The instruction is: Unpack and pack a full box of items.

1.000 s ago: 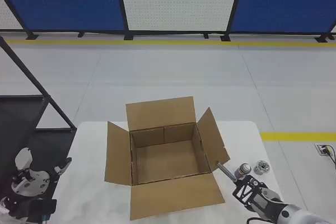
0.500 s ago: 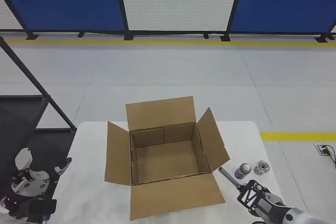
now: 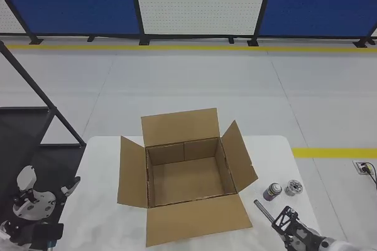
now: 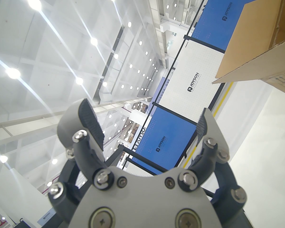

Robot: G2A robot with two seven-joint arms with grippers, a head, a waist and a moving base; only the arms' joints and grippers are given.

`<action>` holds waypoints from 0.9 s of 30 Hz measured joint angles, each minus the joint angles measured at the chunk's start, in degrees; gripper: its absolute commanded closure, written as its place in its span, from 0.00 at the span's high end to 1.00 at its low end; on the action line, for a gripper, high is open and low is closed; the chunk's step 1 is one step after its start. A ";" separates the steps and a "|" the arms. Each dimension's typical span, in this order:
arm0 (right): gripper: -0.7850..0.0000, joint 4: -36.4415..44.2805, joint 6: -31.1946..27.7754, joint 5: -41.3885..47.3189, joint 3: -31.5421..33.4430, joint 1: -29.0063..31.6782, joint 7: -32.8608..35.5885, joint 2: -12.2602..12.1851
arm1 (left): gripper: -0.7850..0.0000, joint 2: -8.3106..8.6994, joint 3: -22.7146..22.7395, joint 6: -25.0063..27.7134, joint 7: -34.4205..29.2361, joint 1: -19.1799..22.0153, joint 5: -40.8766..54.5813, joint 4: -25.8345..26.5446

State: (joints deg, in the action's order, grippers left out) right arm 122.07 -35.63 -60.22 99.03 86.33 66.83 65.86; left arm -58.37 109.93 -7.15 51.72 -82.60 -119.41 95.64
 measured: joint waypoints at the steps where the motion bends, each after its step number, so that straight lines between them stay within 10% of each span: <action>1: 0.00 -1.82 1.01 1.23 -0.70 -1.39 1.33 -0.09 | 1.00 0.00 0.00 0.00 0.00 0.00 0.00 0.00; 27: 0.00 -22.10 16.28 2.31 -10.53 -16.29 10.85 -1.74 | 1.00 0.00 0.00 0.00 0.00 0.00 0.00 0.00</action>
State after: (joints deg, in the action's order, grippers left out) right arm 99.98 -19.35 -57.90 88.49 70.04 77.68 64.12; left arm -58.37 109.93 -7.15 51.72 -82.60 -119.41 95.64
